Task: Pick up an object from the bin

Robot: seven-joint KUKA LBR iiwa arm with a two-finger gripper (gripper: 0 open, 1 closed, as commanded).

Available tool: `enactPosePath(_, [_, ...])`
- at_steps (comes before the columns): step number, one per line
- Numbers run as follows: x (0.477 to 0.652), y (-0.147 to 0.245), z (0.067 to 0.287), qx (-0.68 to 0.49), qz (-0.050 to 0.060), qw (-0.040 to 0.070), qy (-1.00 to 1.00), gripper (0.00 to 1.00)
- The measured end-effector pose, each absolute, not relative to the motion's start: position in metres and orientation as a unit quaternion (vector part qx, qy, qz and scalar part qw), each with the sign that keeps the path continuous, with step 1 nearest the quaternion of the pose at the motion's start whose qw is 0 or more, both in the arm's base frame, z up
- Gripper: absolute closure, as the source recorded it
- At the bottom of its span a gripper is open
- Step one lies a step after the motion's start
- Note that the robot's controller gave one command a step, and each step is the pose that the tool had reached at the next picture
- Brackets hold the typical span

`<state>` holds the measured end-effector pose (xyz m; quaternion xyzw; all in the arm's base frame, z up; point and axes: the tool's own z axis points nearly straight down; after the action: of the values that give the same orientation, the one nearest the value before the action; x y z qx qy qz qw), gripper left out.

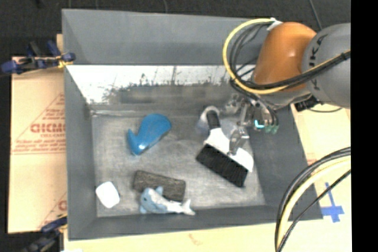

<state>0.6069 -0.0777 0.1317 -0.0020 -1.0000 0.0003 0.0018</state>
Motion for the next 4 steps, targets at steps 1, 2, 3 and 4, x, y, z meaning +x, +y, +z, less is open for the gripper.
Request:
enactPosePath(1, [0.609,-0.078,0.137,-0.001,0.001,-0.002,-1.0,0.0])
enactPosePath(2, [0.586,-0.08,0.093,-0.113,0.0,-0.005,-0.994,0.0])
enactPosePath(3, [0.578,-0.082,0.111,-0.137,0.0,-0.001,-0.991,0.0])
enactPosePath(4, [0.578,-0.082,0.154,-0.135,0.0,-0.003,-0.991,0.0])
